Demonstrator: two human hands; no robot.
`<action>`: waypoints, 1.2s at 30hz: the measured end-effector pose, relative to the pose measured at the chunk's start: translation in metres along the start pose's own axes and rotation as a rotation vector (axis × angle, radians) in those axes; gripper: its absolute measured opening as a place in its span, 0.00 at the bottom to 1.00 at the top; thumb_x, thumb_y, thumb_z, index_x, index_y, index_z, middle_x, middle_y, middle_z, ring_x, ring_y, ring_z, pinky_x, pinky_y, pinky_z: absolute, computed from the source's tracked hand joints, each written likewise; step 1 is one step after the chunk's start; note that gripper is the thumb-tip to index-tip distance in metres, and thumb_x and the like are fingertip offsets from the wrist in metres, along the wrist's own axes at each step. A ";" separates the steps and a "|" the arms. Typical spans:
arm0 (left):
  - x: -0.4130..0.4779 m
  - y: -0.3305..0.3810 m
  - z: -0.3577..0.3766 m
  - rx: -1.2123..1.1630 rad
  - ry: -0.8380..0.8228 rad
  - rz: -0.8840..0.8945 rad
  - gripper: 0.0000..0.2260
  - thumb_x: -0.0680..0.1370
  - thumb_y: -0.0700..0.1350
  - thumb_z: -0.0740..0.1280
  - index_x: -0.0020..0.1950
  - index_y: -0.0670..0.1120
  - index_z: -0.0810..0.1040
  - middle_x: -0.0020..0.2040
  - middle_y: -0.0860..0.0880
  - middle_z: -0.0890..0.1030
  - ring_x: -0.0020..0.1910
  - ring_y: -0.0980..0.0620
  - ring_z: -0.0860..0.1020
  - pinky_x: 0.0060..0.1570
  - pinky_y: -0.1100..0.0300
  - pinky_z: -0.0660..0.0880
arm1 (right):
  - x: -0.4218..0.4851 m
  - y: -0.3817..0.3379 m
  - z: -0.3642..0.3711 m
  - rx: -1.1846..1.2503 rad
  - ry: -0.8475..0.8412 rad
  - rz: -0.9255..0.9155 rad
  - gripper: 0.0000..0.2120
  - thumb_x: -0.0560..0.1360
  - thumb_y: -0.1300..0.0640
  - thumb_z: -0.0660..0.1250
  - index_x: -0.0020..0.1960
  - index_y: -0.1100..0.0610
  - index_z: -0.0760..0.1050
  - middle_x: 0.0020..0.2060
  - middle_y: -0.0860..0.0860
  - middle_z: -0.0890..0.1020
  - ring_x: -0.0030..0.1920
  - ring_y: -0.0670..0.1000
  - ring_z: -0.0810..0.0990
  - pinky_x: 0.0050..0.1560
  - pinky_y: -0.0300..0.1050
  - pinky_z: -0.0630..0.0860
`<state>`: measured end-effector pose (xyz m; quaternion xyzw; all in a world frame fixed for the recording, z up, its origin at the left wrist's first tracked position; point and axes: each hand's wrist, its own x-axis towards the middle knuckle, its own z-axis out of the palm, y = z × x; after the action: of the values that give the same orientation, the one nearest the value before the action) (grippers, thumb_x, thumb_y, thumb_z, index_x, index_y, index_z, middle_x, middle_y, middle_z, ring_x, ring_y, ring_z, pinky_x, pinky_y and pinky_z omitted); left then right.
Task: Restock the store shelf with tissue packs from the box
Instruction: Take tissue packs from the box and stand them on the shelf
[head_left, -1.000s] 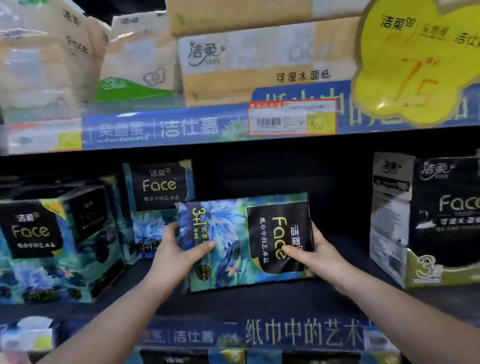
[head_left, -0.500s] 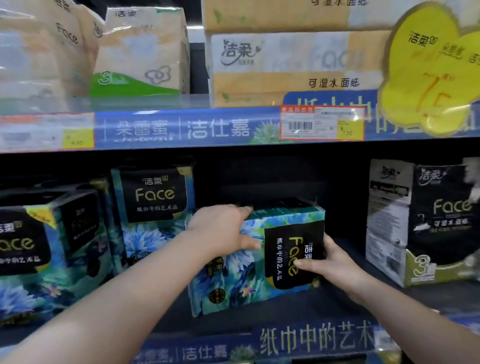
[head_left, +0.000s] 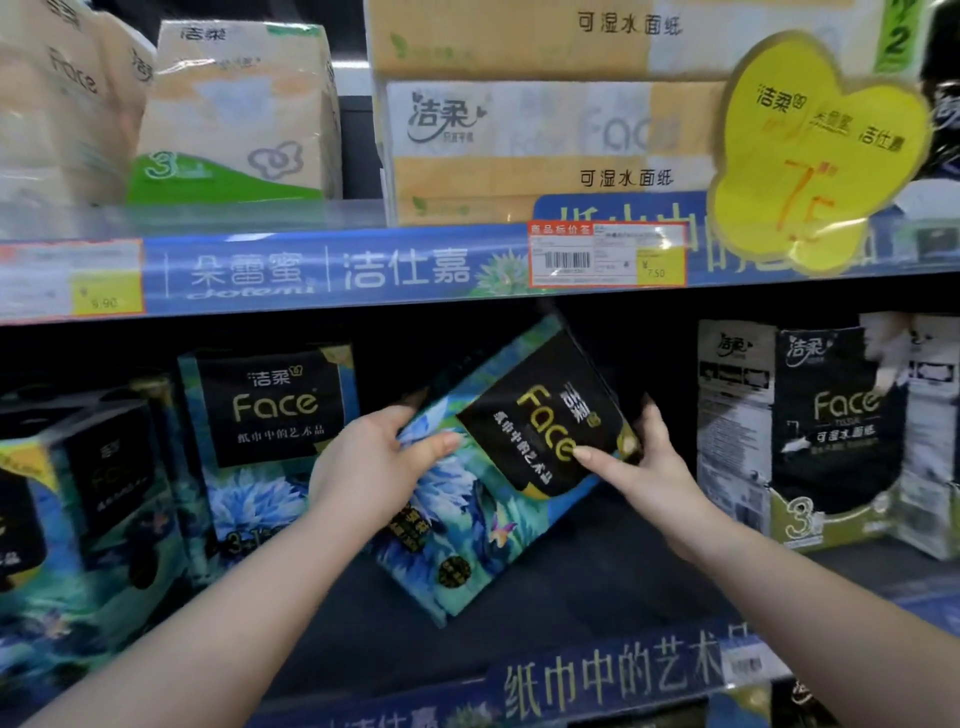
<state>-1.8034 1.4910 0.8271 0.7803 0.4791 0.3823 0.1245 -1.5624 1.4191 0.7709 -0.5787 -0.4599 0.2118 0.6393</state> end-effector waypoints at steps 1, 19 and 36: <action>-0.001 -0.003 0.003 -0.079 0.014 -0.030 0.21 0.70 0.64 0.67 0.55 0.52 0.78 0.47 0.52 0.82 0.49 0.49 0.79 0.48 0.52 0.77 | 0.001 0.000 0.002 0.017 0.016 0.011 0.66 0.50 0.35 0.77 0.77 0.46 0.43 0.73 0.45 0.63 0.72 0.49 0.65 0.73 0.52 0.64; -0.015 -0.064 0.019 -0.402 -0.223 -0.135 0.37 0.74 0.56 0.68 0.77 0.54 0.51 0.72 0.57 0.64 0.71 0.57 0.64 0.70 0.58 0.62 | 0.007 -0.002 0.066 0.082 -0.237 0.034 0.22 0.69 0.63 0.74 0.57 0.53 0.69 0.47 0.51 0.83 0.40 0.42 0.83 0.35 0.31 0.77; -0.045 -0.146 0.007 0.427 -0.691 -0.230 0.35 0.75 0.67 0.56 0.77 0.53 0.54 0.79 0.48 0.50 0.78 0.44 0.46 0.73 0.42 0.47 | 0.051 0.000 0.076 -0.136 -0.131 0.116 0.27 0.67 0.56 0.77 0.63 0.62 0.73 0.43 0.52 0.82 0.43 0.49 0.80 0.43 0.42 0.75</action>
<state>-1.9044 1.5284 0.7187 0.8123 0.5616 -0.0260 0.1552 -1.6006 1.5013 0.7809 -0.6312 -0.4798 0.2540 0.5538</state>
